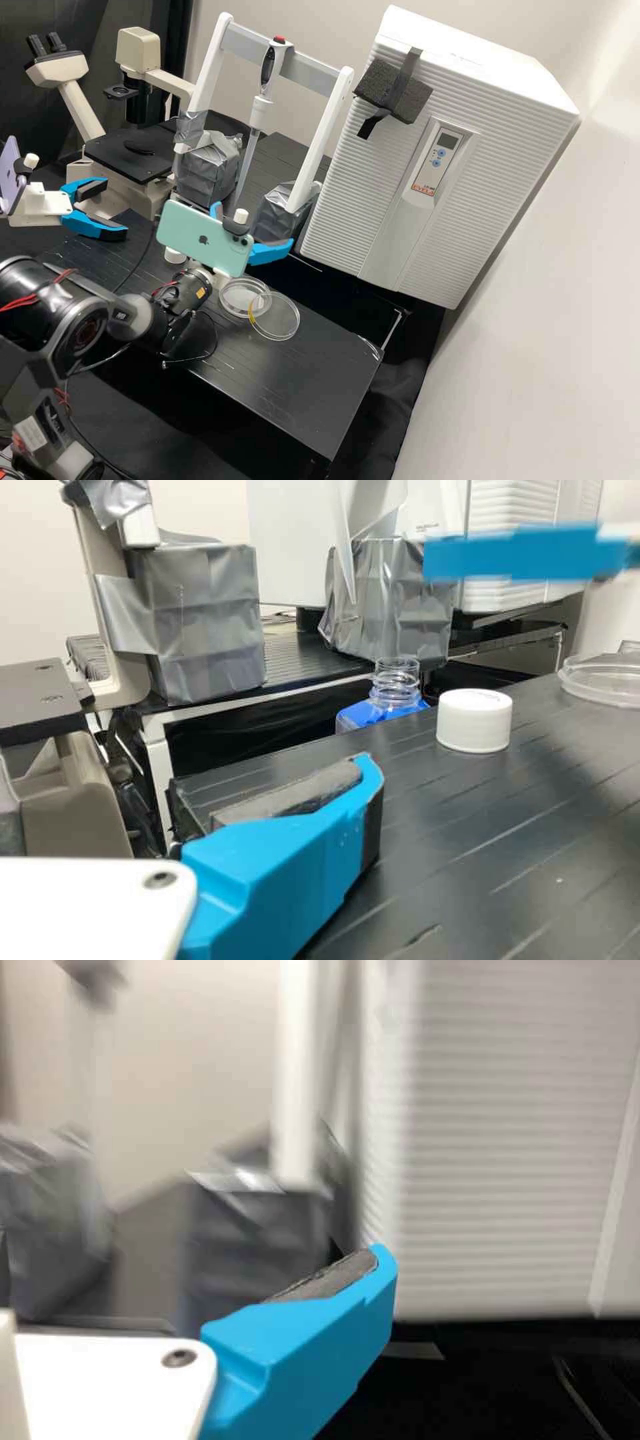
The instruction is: Close the bottle
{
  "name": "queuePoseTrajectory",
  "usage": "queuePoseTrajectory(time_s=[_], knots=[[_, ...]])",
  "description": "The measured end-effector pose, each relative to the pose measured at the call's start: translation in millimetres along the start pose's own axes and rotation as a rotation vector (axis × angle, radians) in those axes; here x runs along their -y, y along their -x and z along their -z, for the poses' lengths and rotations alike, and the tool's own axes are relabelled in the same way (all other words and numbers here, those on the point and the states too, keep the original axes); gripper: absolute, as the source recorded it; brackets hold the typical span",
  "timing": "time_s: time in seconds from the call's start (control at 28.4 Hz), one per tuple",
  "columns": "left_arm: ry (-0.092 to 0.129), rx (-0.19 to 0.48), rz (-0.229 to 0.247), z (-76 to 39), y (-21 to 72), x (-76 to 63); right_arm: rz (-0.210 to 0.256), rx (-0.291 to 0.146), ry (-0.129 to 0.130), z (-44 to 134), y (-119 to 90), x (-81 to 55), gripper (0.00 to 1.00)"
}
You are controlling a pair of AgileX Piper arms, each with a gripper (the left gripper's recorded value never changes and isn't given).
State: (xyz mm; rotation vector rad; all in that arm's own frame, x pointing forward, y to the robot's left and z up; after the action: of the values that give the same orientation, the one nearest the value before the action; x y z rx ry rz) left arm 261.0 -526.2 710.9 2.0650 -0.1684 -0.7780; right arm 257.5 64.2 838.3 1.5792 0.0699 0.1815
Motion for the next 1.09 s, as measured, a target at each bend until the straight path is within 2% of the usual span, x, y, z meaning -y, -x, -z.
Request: queuePoseTrajectory(time_s=[0.04, 0.11, 0.18, 0.21, 0.28, 0.53, 0.74, 1.09], knots=[[-0.001, 0.0, -0.002, 0.0, -0.4, -0.5, 0.009, -0.056, 0.005, 8.7, 6.9, 1.7, 1.0], [-0.001, 0.001, -0.002, -0.1, -0.4, -0.5, 0.026, -0.121, 0.011, 18.2, 15.6, 5.4, 1.0], [-0.001, 0.005, -0.001, -1.2, -0.7, -0.3, 0.061, -0.163, 0.021, 23.6, 22.8, 12.0, 1.0], [-0.001, 0.007, 0.0, -1.8, -0.8, -0.1, 0.093, -0.182, 0.028, 25.4, 28.1, 17.7, 1.0], [-0.003, 0.014, 0.0, -3.1, -1.2, -0.2, 0.128, -0.195, 0.033, 26.3, 34.3, 24.0, 1.0], [-0.013, 0.024, -0.006, -3.8, -3.9, -2.9, 0.227, -0.18, 0.022, 21.0, 54.1, 44.1, 1.0], [-0.014, 0.018, -0.005, -2.2, -4.7, -3.8, 0.254, -0.164, 0.023, 16.5, 61.2, 48.8, 1.0], [-0.016, -0.02, -0.007, 7.1, -1.7, -7.8, 0.29, -0.13, 0.024, 9.3, 59.2, 56.6, 1.0]])
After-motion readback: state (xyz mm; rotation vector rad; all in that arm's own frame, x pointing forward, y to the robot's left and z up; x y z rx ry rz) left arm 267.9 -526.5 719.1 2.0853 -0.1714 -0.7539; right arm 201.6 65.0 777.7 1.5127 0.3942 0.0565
